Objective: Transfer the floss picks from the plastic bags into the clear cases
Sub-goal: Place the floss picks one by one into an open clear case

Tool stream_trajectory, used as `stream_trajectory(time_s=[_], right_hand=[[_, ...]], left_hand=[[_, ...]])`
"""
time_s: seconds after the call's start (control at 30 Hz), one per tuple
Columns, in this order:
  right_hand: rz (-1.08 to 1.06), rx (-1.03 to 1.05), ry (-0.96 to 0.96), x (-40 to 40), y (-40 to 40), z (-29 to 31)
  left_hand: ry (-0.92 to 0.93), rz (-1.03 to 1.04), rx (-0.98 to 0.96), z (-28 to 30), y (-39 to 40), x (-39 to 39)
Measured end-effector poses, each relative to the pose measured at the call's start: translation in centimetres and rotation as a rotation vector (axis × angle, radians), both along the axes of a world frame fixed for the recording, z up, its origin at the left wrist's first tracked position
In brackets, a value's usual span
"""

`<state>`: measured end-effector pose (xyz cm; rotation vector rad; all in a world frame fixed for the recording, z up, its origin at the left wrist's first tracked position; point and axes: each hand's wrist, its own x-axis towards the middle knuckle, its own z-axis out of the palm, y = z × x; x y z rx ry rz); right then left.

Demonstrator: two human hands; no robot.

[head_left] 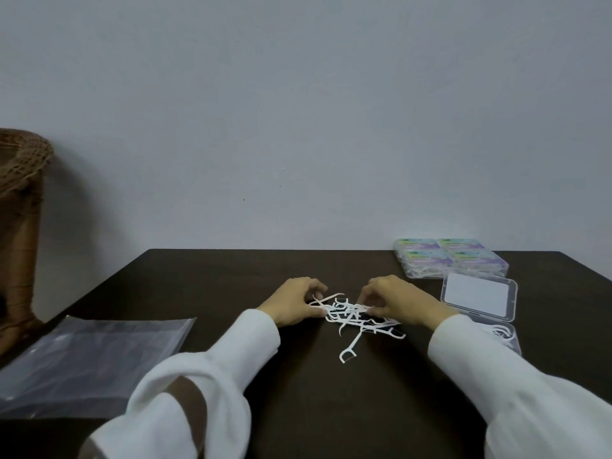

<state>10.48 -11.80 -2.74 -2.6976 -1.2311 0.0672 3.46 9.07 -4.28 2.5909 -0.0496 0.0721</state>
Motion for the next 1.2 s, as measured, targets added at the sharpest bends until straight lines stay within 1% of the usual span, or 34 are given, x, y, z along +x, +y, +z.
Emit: stream_trajectory(time_s=[0.1,0.23,0.3,0.4,0.5,0.57,0.63,0.77,0.83,1.07,1.2], right_hand=[[-0.057,0.034,0.027,-0.9,-0.7,-0.2],[-0.089,-0.005,0.049,-1.5,-1.0,-0.3],[-0.098,-0.045,0.033,-1.7,-1.0,-0.4],[-0.098,-0.091,-0.047,-2.5,-1.1,-0.5],[-0.113,-0.103,-0.088,-3.1,-1.4,-0.4],[-0.115,-0.087,-0.096,-3.4,-1.7,-0.3],[-0.118,-0.042,-0.095,-3.5,-2.1,-0.1],[-0.11,0.059,-0.135,-3.5,-2.9,0.5],[-0.095,0.133,-0.126,-3.4,-3.4,0.8],[-0.094,0.32,-0.13,-3.2,-5.1,2.2],[-0.135,0.359,-0.121,-2.9,-7.2,3.0]], left_hand=[[-0.009,-0.005,0.0,0.1,-0.8,-0.5],[0.014,-0.002,0.05,0.5,-1.7,-0.8],[0.046,0.005,0.123,0.8,-2.1,-0.9],[0.092,0.027,0.263,1.0,-2.7,-1.1],[0.123,0.053,0.41,1.2,-3.0,-1.3],[0.136,0.07,0.447,1.3,-3.1,-1.4],[0.146,0.092,0.437,1.2,-3.0,-1.5],[0.118,0.126,0.356,1.1,-2.6,-1.6],[0.1,0.134,0.313,1.1,-2.4,-1.6],[-0.112,0.114,0.132,2.8,-3.9,-1.6],[-0.217,0.059,0.083,3.8,-6.1,-0.9]])
